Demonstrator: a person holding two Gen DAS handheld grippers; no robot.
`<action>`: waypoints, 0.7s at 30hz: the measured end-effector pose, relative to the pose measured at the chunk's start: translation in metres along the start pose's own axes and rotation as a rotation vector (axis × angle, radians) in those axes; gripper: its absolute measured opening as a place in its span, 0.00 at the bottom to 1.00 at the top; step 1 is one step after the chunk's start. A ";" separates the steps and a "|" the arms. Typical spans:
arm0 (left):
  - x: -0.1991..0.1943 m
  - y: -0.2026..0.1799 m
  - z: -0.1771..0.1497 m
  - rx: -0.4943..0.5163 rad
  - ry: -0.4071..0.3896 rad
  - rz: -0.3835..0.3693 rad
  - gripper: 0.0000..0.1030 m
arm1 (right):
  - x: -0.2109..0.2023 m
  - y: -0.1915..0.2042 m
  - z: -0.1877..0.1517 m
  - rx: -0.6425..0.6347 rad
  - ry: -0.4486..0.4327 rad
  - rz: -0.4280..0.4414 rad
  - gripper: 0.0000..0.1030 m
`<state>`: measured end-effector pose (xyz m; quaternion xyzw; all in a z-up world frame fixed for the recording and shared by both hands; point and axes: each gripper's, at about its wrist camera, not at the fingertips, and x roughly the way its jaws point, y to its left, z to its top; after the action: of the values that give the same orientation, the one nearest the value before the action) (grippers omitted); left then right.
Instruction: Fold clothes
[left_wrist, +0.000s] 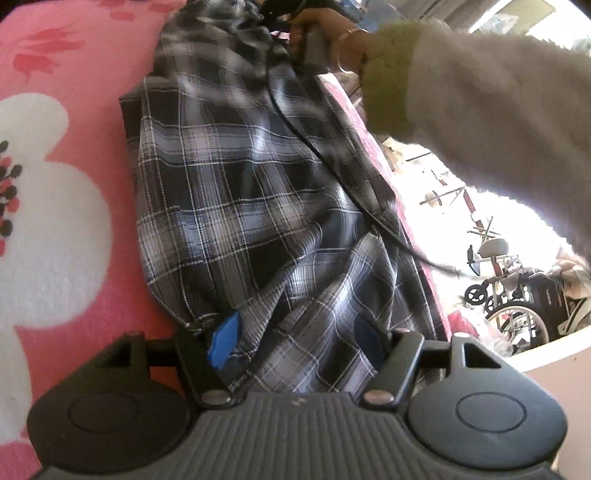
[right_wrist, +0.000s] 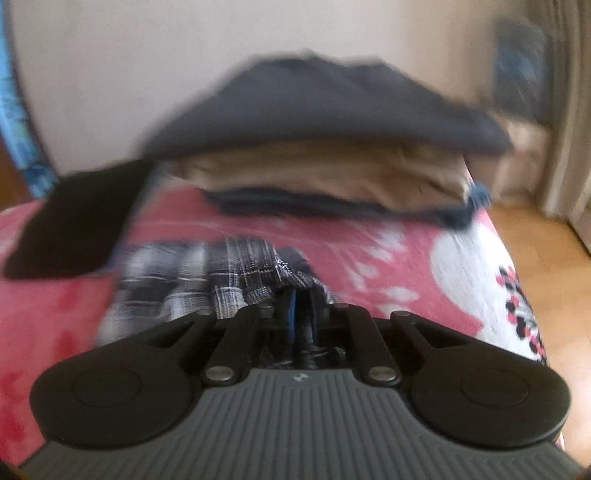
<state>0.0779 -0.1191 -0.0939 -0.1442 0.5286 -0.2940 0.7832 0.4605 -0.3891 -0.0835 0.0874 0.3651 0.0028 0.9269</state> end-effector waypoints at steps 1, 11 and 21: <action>0.000 0.001 0.000 0.004 -0.002 -0.002 0.67 | 0.000 -0.002 0.002 0.022 -0.002 -0.015 0.07; -0.031 0.007 0.024 0.088 0.038 -0.078 0.71 | -0.106 -0.057 0.005 0.240 -0.182 0.053 0.17; -0.079 -0.001 0.030 0.346 0.130 -0.139 0.73 | -0.327 -0.108 -0.060 0.379 -0.320 -0.031 0.20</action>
<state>0.0835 -0.0744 -0.0228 -0.0244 0.5086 -0.4425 0.7382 0.1737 -0.5090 0.0774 0.2533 0.2092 -0.0937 0.9399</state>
